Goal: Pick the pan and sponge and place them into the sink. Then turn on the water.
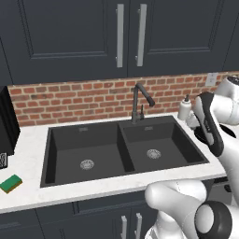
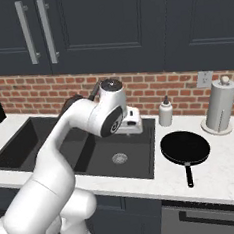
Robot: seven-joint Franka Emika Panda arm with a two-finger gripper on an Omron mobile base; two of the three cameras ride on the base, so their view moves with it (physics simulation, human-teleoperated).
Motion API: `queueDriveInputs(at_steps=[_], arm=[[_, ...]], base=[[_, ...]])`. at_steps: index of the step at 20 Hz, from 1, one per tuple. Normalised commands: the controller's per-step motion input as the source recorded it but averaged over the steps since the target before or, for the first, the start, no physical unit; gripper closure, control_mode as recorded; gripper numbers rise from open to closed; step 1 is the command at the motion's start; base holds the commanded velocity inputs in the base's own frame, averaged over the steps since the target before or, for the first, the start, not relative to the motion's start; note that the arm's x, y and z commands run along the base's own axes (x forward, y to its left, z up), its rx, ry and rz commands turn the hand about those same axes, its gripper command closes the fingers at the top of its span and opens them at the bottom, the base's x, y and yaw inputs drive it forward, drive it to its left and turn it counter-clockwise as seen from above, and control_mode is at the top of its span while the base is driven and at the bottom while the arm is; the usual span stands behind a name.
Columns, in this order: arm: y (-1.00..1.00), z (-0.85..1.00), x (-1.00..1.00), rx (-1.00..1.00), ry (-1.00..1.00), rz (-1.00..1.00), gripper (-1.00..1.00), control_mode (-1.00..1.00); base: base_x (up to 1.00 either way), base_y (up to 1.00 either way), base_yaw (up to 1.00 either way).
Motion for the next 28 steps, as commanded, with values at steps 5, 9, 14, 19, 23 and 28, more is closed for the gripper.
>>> queueDriveInputs(at_steps=[5,9,14,19,23,28], arm=[[-0.61,-0.27,-0.04,0.00,0.00,0.00,-1.00,-1.00],[-0.60,-0.27,-0.04,0.00,0.00,0.00,-1.00,-1.00],[-0.54,-0.26,0.00,0.00,0.00,0.00,-1.00,-1.00],[-0.47,-0.24,0.00,0.00,0.00,0.00,-1.00,-1.00],[-0.46,-0.25,0.00,0.00,0.01,0.00,-1.00,-1.00],[-0.38,-0.33,0.00,0.00,0.04,0.00,-1.00,-1.00]], base=[[0.00,0.00,0.00],[0.00,0.00,0.00],[0.00,0.00,0.00],[0.00,0.00,0.00],[0.00,0.00,0.00],[0.00,0.00,0.00]])
